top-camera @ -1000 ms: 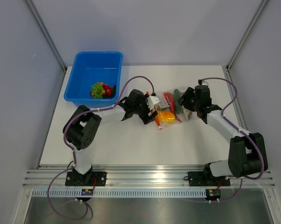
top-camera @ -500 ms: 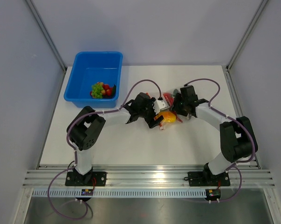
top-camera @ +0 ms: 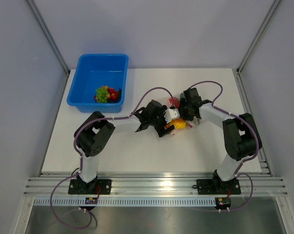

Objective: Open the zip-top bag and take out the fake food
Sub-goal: Pick up the fake fruit from the zipper food storage bag.

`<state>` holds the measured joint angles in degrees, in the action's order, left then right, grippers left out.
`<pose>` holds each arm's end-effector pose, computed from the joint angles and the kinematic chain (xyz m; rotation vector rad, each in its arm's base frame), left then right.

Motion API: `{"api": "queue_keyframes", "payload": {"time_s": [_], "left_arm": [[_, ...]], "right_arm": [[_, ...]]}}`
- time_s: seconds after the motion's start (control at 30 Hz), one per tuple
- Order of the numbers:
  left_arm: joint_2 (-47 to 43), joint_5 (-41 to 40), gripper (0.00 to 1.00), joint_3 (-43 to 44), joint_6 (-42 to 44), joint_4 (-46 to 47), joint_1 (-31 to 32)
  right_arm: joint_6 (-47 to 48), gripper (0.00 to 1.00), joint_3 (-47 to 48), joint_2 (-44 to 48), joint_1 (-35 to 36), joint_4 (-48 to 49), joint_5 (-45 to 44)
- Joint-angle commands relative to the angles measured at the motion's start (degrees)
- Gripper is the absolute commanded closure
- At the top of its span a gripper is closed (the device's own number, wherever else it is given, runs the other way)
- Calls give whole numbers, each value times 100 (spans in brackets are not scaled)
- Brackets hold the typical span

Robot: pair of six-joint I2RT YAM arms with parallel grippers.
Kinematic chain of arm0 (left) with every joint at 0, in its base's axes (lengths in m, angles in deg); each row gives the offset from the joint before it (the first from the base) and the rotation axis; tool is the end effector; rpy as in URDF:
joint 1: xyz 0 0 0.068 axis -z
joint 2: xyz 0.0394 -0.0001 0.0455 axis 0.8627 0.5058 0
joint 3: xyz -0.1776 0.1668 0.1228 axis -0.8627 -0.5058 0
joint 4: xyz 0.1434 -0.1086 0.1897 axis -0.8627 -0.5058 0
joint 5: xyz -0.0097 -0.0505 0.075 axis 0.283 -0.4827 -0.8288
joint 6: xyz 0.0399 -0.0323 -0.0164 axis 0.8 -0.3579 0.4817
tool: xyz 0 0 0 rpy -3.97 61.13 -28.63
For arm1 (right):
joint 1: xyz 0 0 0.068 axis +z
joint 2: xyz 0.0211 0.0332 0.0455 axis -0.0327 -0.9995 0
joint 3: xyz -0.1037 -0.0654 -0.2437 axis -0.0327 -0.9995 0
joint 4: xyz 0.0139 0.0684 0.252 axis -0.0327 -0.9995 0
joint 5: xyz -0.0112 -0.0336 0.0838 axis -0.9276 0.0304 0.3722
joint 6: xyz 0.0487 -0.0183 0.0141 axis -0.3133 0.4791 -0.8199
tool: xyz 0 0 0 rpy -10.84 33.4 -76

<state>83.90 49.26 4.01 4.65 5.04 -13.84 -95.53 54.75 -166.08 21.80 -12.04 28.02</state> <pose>0.2811 -0.3052 0.1582 1.4180 1.8214 -0.5917 0.3318 0.1203 0.1820 0.2289 2.5609 0.3423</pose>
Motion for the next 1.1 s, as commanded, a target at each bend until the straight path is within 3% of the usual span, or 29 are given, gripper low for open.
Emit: {"api": "queue_keyframes", "payload": {"time_s": [0.0,0.1,0.17,0.3,0.57,1.07], "left_arm": [[-78,-46,8,103,54,412,28],[-175,-134,7,-47,-7,605,28],[-227,-160,1,-126,-51,728,28],[-315,-126,1,-258,-60,912,28],[-526,-20,1,-442,1,1088,28],[-1212,-56,1,-750,379,412,-78]], "right_arm": [[108,48,233,-80,205,-133,195],[108,48,190,34,214,-133,28],[134,51,137,139,223,-98,115],[161,57,75,175,222,60,441],[354,59,180,-18,284,-1,749],[363,41,-241,816,275,148,-227]]}}
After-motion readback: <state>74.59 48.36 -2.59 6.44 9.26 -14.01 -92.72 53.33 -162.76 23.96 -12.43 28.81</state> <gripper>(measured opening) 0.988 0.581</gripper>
